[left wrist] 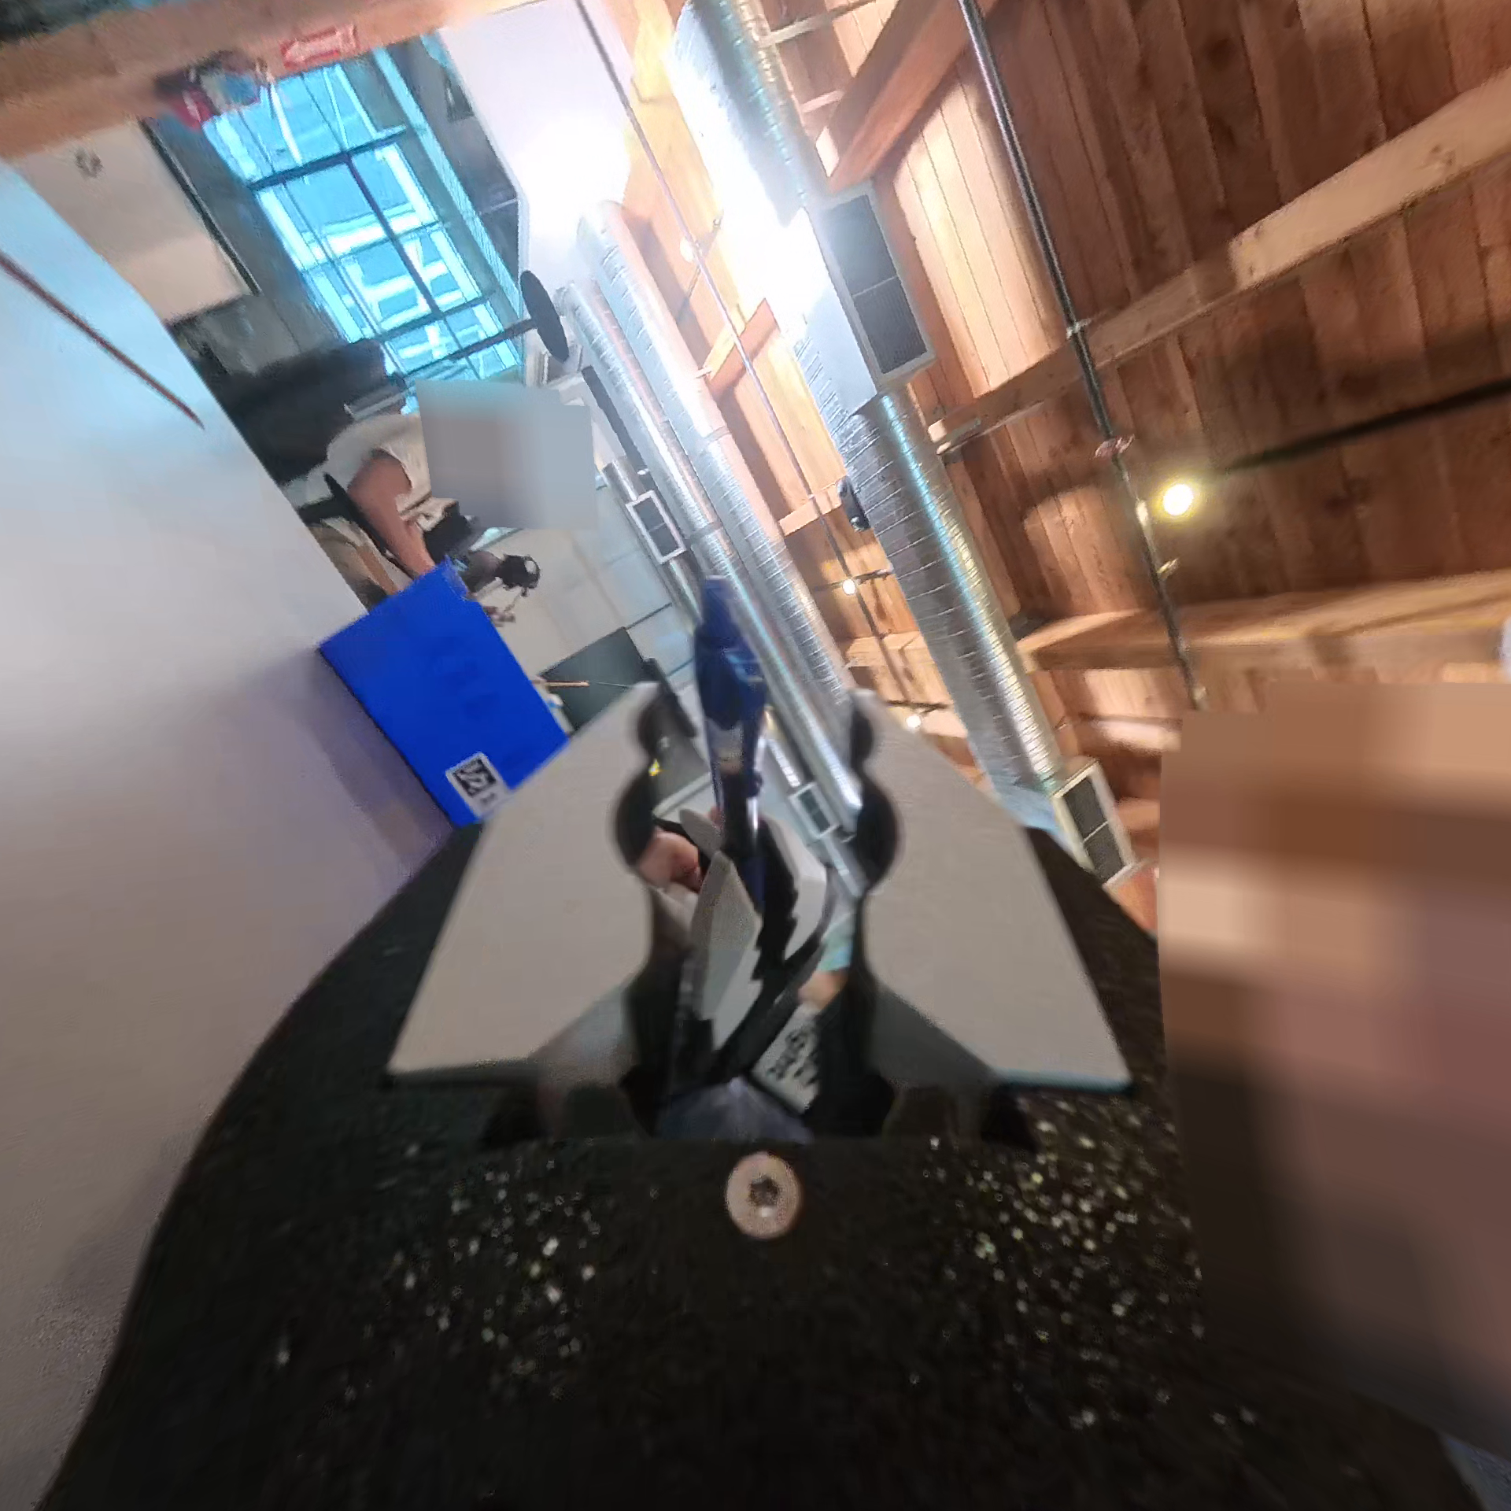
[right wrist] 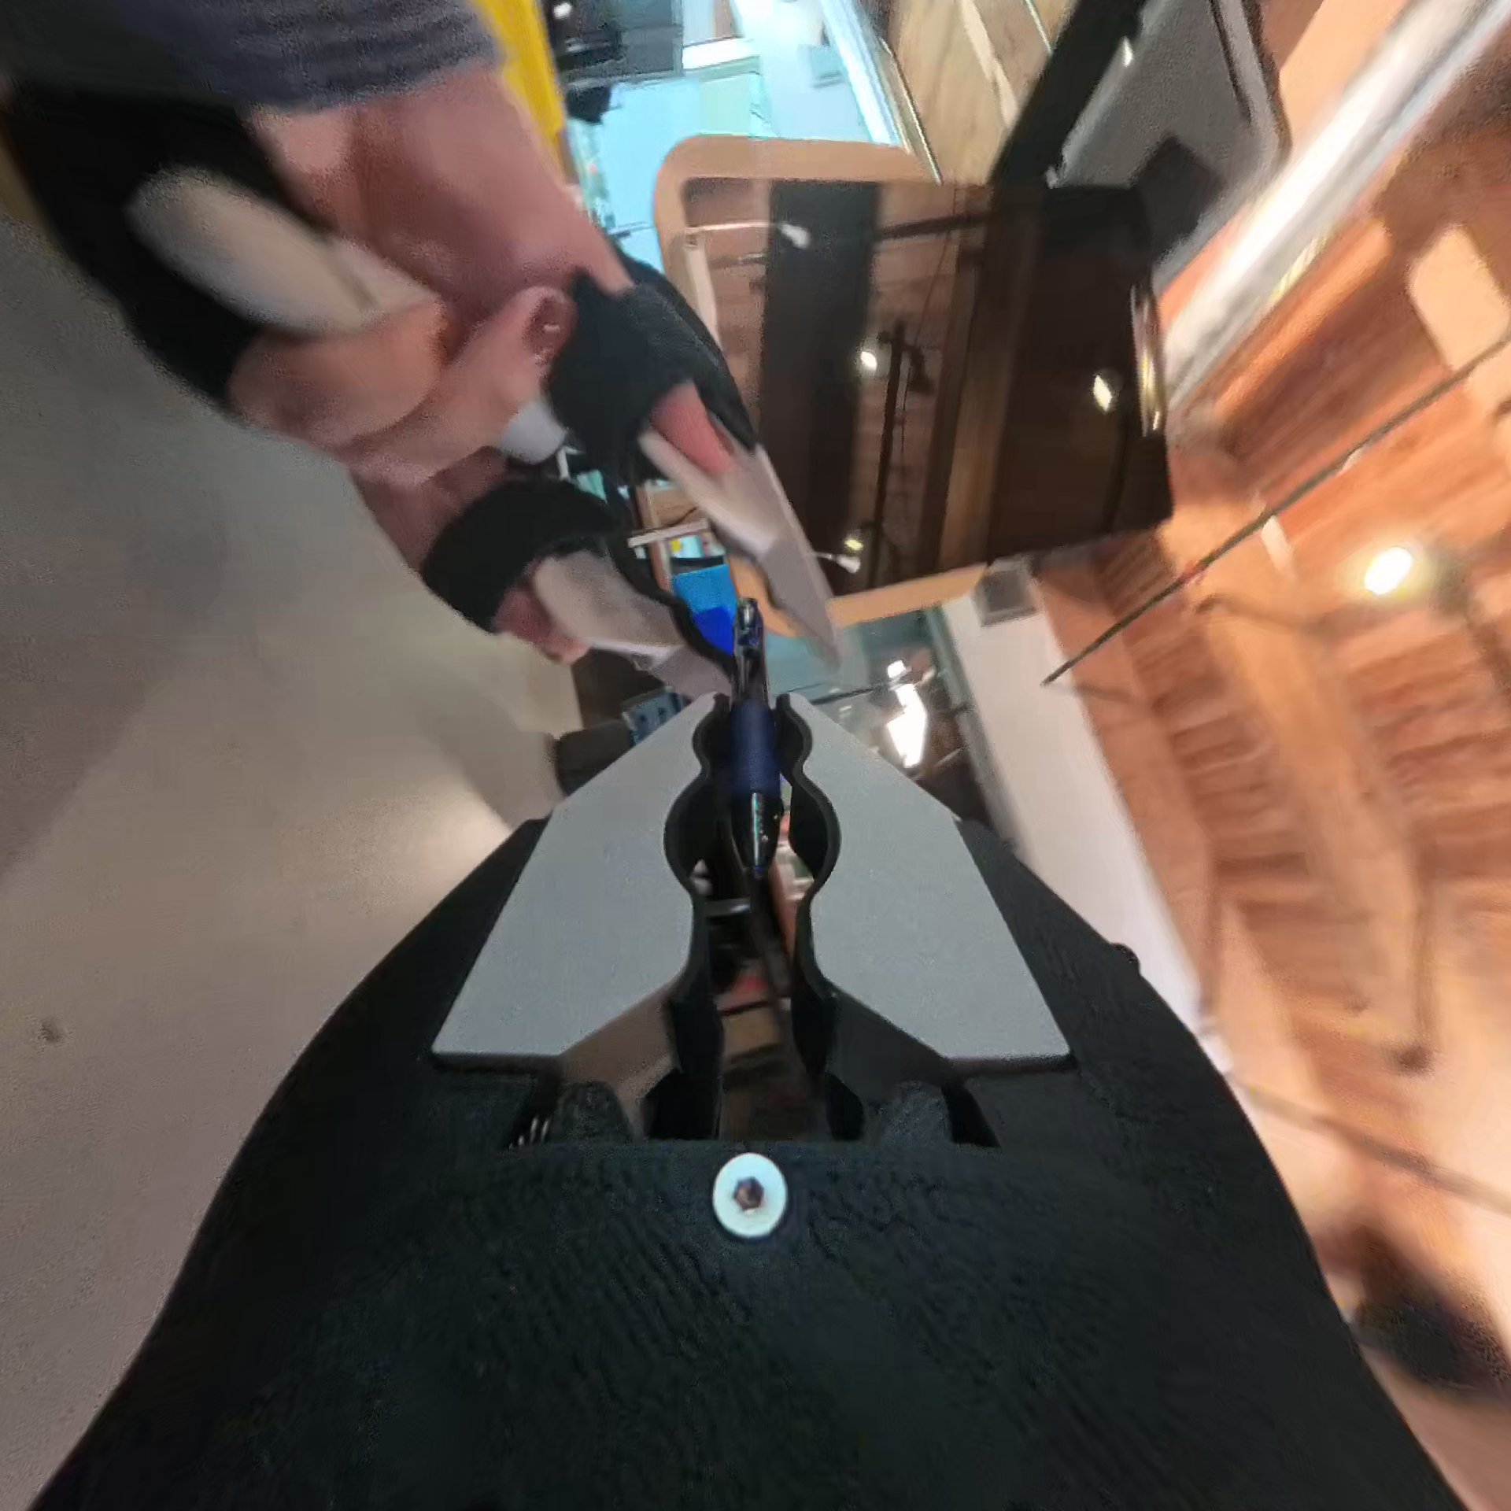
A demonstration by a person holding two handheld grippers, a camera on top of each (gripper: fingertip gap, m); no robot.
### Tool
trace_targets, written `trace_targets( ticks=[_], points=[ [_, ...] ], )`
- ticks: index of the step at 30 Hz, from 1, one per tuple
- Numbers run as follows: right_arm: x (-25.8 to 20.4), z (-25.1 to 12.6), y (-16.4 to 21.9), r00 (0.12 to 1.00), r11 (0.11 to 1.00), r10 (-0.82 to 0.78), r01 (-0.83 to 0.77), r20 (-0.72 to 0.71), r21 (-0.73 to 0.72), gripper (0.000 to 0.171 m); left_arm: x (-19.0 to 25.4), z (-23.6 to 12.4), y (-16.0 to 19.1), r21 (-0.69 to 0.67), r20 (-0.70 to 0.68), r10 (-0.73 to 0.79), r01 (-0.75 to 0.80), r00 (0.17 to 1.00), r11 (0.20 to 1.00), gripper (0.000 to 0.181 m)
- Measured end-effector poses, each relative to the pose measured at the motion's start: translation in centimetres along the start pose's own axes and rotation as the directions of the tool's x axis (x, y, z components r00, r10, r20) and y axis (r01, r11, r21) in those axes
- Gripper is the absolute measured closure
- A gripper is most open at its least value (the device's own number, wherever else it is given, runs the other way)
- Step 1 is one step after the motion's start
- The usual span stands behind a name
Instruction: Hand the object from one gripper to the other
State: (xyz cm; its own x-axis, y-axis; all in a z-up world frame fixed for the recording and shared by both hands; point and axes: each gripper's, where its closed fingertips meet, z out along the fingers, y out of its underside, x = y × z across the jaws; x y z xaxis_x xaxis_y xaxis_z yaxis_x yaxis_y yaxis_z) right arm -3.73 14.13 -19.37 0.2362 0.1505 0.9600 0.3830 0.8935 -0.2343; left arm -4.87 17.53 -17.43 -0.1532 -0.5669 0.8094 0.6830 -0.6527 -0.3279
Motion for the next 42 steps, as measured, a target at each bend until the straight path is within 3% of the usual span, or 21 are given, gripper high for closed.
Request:
trace_targets(
  ticks=[2,4,5,7,9,10,13,15,16,18,20,22,24,26,28,30,32,38,39,41,42],
  points=[
    [1.2,-0.1,1.1,0.967,0.967,0.255,-0.255,0.013,-0.017,0.161,-0.1,-0.1,-0.2,-0.041,0.075,0.192,-0.189,0.979,0.981,0.102],
    [2.0,-0.1,2.5,0.840,0.842,0.540,-0.538,0.056,-0.042,0.161,-1.6,-0.7,-0.7,-0.166,0.224,0.521,-0.495,0.823,0.853,0.096],
    [2.2,-0.1,3.0,0.731,0.736,0.676,-0.674,0.088,-0.056,0.161,-2.7,-1.4,-1.1,-0.281,0.295,0.710,-0.652,0.639,0.704,0.100],
    [1.9,0.0,3.9,0.456,0.476,0.874,-0.872,0.167,-0.113,0.162,-4.3,-3.0,-2.6,-0.559,0.310,0.948,-0.791,0.077,0.247,0.102],
    [0.7,-0.1,4.3,0.151,0.207,0.958,-0.953,0.246,-0.221,0.161,-3.7,-3.0,-2.6,-0.675,0.148,0.920,-0.717,-0.363,-0.174,0.102],
    [0.0,-0.2,4.1,0.006,0.088,0.959,-0.956,0.282,-0.280,0.161,-3.4,-2.7,-2.3,-0.686,0.092,0.870,-0.664,-0.484,-0.297,0.103],
    [-1.2,-0.5,3.7,-0.289,-0.152,0.903,-0.906,0.317,-0.395,0.162,-4.7,-2.1,-0.1,-0.703,-0.103,0.778,-0.508,-0.620,-0.498,0.125],
    [-1.7,-0.5,3.6,-0.355,-0.200,0.879,-0.881,0.320,-0.429,0.162,-5.6,-2.2,0.5,-0.714,-0.200,0.721,-0.405,-0.664,-0.571,0.163],
    [-1.9,-0.5,3.7,-0.351,-0.196,0.882,-0.880,0.314,-0.432,0.162,-6.0,-2.4,0.5,-0.725,-0.234,0.700,-0.358,-0.675,-0.589,0.165],
    [-1.9,-0.3,3.9,-0.294,-0.149,0.901,-0.901,0.320,-0.408,0.161,-7.1,-2.8,0.7,-0.761,-0.272,0.726,-0.320,-0.632,-0.564,0.169],
    [-1.7,-0.1,4.2,-0.146,-0.018,0.932,-0.933,0.331,-0.359,0.152,-8.0,-3.2,0.6,-0.829,-0.218,0.817,-0.340,-0.534,-0.443,0.169],
    [-1.2,0.2,5.1,0.102,0.187,0.952,-0.940,0.288,-0.286,0.116,-8.5,-3.7,0.7,-0.873,-0.102,0.916,-0.407,-0.388,-0.270,0.170],
    [0.4,0.2,5.2,0.447,0.482,0.866,-0.865,0.222,-0.137,0.100,-8.9,-4.3,1.0,-0.897,0.017,0.980,-0.435,-0.199,-0.073,0.170],
    [1.6,-0.3,4.2,0.815,0.819,0.570,-0.573,0.101,0.003,0.103,-8.8,-4.3,2.2,-0.887,0.102,0.995,-0.452,-0.003,0.089,0.170],
    [0.1,-0.4,3.2,0.990,0.992,0.130,-0.129,0.050,-0.005,0.112,-8.6,-4.1,4.2,-0.868,0.168,0.960,-0.427,0.226,0.253,0.170],
    [-2.9,0.1,3.5,0.979,0.986,-0.151,0.160,0.136,-0.055,0.117,-8.8,-4.2,6.2,-0.865,0.184,0.904,-0.373,0.385,0.335,0.170],
    [-3.9,0.5,4.4,0.941,0.946,-0.295,0.312,0.164,-0.089,0.117,-9.3,-4.7,7.1,-0.880,0.189,0.883,-0.325,0.430,0.347,0.169],
    [-3.4,0.3,5.8,0.938,0.932,-0.295,0.325,0.184,-0.160,0.157,-7.7,-2.9,7.2,-0.802,0.183,0.853,-0.427,0.489,0.417,0.170],
    [-3.1,0.2,6.3,0.950,0.939,-0.254,0.287,0.180,-0.192,0.161,-6.4,-1.7,6.5,-0.729,0.197,0.837,-0.494,0.511,0.473,0.158],
    [-1.2,0.1,6.8,0.984,0.956,-0.136,0.160,0.113,-0.244,0.162,-4.3,-0.2,5.0,-0.597,0.241,0.792,-0.558,0.560,0.576,0.084],
    [0.1,-0.2,7.4,0.995,0.953,-0.069,0.088,0.074,-0.291,0.162,-3.8,0.0,4.2,-0.564,0.256,0.800,-0.589,0.542,0.579,0.075]
  ],
)
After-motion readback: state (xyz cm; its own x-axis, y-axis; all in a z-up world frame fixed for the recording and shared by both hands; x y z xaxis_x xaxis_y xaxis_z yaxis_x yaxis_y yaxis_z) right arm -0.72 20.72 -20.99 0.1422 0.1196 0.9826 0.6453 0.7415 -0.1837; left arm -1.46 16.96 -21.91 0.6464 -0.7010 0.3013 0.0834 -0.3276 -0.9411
